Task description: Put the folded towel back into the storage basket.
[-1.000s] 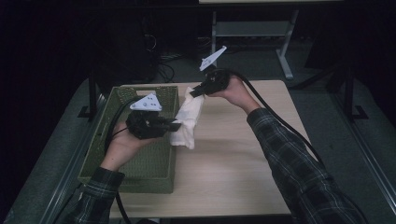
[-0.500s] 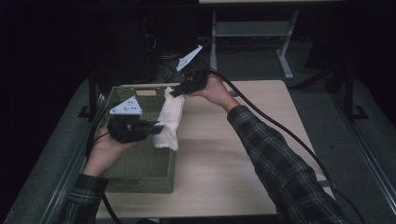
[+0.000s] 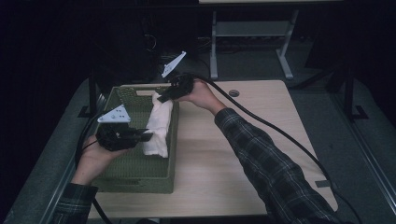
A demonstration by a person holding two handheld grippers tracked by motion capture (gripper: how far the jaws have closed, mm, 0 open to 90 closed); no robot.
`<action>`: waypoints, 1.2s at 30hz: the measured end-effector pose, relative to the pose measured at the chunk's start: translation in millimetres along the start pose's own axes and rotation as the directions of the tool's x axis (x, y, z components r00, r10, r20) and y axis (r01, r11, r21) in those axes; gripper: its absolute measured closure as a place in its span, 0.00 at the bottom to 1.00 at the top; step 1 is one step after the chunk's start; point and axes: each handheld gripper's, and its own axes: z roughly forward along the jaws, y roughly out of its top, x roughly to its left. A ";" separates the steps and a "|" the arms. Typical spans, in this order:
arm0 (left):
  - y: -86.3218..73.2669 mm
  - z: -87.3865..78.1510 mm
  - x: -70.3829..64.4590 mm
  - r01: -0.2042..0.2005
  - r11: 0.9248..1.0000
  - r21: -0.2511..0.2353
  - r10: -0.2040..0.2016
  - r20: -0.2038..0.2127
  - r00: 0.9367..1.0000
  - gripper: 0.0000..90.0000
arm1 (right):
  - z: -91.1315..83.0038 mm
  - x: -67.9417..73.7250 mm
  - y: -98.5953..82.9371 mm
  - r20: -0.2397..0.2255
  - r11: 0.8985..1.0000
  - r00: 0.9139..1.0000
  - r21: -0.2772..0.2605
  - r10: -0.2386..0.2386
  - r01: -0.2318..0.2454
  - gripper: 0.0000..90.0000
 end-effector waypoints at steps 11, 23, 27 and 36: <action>-4.0 1.8 2.1 0.019 1.000 -0.012 -0.019 -0.004 1.000 0.61 | 15.8 3.7 -0.5 -0.019 1.000 1.000 0.023 -0.013 0.014 0.92; -3.4 10.7 2.5 0.028 1.000 -0.006 -0.028 0.018 0.999 0.57 | 20.9 -0.5 -4.0 0.035 1.000 0.999 0.014 -0.016 0.016 0.82; -2.5 11.1 2.4 0.030 0.999 -0.012 -0.030 0.020 0.999 0.57 | 13.2 -4.3 -1.2 0.098 1.000 0.995 -0.018 -0.006 0.008 0.69; 4.5 16.4 1.1 0.034 0.999 -0.024 -0.033 0.027 0.999 0.54 | -8.6 -4.1 -3.9 0.111 1.000 0.994 -0.023 -0.001 0.003 0.62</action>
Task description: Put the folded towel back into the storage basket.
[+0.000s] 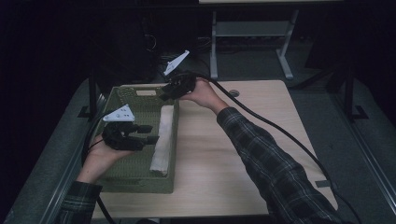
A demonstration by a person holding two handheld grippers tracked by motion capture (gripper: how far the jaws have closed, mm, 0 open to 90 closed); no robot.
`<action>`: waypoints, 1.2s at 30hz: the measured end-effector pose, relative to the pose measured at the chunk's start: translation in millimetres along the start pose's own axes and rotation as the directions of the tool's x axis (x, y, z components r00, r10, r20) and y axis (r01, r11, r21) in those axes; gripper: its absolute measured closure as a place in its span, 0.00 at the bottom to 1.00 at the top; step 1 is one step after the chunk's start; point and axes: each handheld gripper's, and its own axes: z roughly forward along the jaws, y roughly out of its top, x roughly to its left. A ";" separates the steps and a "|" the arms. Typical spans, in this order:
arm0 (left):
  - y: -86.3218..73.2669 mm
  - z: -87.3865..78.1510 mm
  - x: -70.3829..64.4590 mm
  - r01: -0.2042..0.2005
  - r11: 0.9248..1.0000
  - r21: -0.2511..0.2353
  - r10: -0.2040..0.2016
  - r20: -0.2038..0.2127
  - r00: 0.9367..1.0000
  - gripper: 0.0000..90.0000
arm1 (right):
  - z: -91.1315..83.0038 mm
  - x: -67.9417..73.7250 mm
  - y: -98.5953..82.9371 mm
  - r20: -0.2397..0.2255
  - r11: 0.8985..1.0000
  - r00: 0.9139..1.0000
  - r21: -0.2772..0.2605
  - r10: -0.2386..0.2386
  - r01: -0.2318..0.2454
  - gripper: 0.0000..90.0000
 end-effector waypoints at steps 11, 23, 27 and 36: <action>25.9 28.2 -9.5 0.007 1.000 -0.018 -0.007 0.004 1.000 0.49 | -36.0 -4.2 -30.7 0.016 0.999 0.999 0.004 0.049 -0.049 0.55; 53.0 74.8 -28.7 -0.001 1.000 -0.010 0.001 -0.002 1.000 0.44 | -83.5 -3.4 -71.3 0.061 0.995 0.994 -0.027 0.093 -0.091 0.51; 57.3 88.1 -36.7 -0.004 1.000 -0.009 0.004 0.024 1.000 0.44 | -95.0 -1.6 -84.1 0.071 0.995 0.992 -0.027 0.101 -0.099 0.51; 64.2 115.2 -51.6 -0.052 0.999 0.006 0.051 0.082 0.995 0.44 | -115.1 2.5 -115.7 0.092 0.991 0.987 -0.038 0.129 -0.125 0.50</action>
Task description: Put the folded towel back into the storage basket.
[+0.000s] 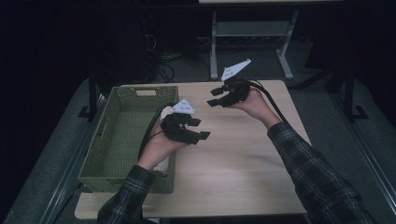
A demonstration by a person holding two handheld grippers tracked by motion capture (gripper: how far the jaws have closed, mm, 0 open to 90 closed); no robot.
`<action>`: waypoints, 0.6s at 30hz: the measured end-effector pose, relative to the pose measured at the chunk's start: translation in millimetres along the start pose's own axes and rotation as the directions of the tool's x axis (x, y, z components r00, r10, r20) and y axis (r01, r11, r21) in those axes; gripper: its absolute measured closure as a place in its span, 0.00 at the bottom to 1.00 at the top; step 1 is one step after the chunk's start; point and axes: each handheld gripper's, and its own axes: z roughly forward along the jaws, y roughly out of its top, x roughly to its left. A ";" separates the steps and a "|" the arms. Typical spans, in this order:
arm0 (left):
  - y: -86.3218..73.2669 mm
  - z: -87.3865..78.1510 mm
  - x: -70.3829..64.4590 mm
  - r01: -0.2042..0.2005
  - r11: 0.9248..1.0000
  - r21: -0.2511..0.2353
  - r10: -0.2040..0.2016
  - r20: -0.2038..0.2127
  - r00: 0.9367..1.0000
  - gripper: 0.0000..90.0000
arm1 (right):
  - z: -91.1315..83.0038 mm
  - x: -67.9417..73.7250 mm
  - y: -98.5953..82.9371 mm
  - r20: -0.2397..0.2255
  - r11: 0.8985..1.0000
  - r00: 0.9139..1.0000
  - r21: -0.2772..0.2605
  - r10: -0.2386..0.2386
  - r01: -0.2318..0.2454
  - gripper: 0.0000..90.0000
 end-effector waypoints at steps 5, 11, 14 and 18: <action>-0.1 15.5 -9.8 -0.016 1.000 0.007 0.016 0.005 1.000 0.44 | -7.5 3.2 -18.6 0.008 1.000 1.000 0.005 0.002 -0.002 0.49; -4.2 35.2 -23.2 -0.034 0.999 0.010 0.034 0.014 0.999 0.43 | -18.2 8.0 -42.4 0.015 1.000 1.000 -0.004 0.014 -0.014 0.47; -7.7 43.9 -27.6 -0.055 0.998 0.027 0.055 0.005 0.998 0.42 | -23.4 11.4 -56.4 0.018 1.000 1.000 0.000 0.022 -0.022 0.47; -13.9 53.7 -33.1 -0.062 0.997 0.034 0.063 -0.005 0.998 0.42 | -28.9 16.3 -73.2 0.023 1.000 0.999 0.007 0.027 -0.027 0.45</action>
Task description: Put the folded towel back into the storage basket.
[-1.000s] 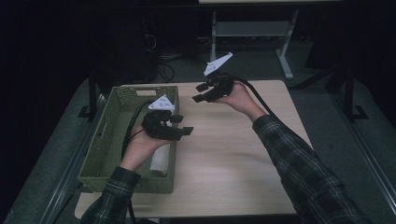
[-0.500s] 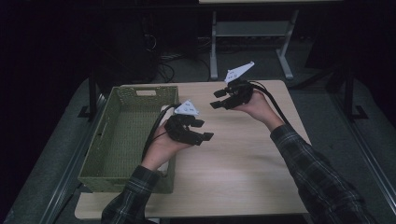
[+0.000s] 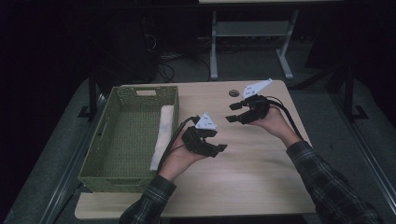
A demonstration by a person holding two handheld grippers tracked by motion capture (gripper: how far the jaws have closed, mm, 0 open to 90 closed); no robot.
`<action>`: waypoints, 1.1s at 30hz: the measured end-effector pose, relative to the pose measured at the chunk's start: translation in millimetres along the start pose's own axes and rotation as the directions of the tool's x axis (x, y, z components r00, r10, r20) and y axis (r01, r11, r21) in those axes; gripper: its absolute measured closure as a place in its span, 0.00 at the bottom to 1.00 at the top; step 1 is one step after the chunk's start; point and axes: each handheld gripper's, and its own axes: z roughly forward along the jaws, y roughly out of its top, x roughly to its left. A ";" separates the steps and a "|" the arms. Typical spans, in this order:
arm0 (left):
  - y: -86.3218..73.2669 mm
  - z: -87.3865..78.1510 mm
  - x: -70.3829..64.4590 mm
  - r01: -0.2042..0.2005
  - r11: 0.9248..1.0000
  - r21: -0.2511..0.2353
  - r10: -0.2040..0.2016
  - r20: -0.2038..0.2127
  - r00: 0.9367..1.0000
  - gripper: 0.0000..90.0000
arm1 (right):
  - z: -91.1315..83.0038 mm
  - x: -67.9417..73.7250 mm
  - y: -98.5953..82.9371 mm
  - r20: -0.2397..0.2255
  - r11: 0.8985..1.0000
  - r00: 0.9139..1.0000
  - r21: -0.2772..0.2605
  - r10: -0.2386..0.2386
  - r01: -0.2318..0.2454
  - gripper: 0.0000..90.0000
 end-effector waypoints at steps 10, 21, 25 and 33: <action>-17.1 26.2 -14.8 0.007 1.000 0.009 -0.007 0.013 1.000 0.40 | -8.9 8.7 -42.9 0.014 0.999 0.999 0.005 0.035 -0.035 0.44; -30.6 48.6 -23.0 -0.002 1.000 0.030 0.001 0.024 1.000 0.38 | -13.3 15.8 -83.8 0.036 0.996 0.995 0.019 0.088 -0.089 0.42; -38.6 60.8 -24.7 0.007 0.999 0.041 -0.008 0.037 0.999 0.35 | -15.6 17.7 -98.2 0.053 0.994 0.993 0.021 0.105 -0.107 0.41; -50.6 71.0 -23.5 0.001 0.998 0.060 -0.003 0.023 1.000 0.31 | -19.6 23.0 -125.9 0.082 0.989 0.986 0.033 0.144 -0.147 0.35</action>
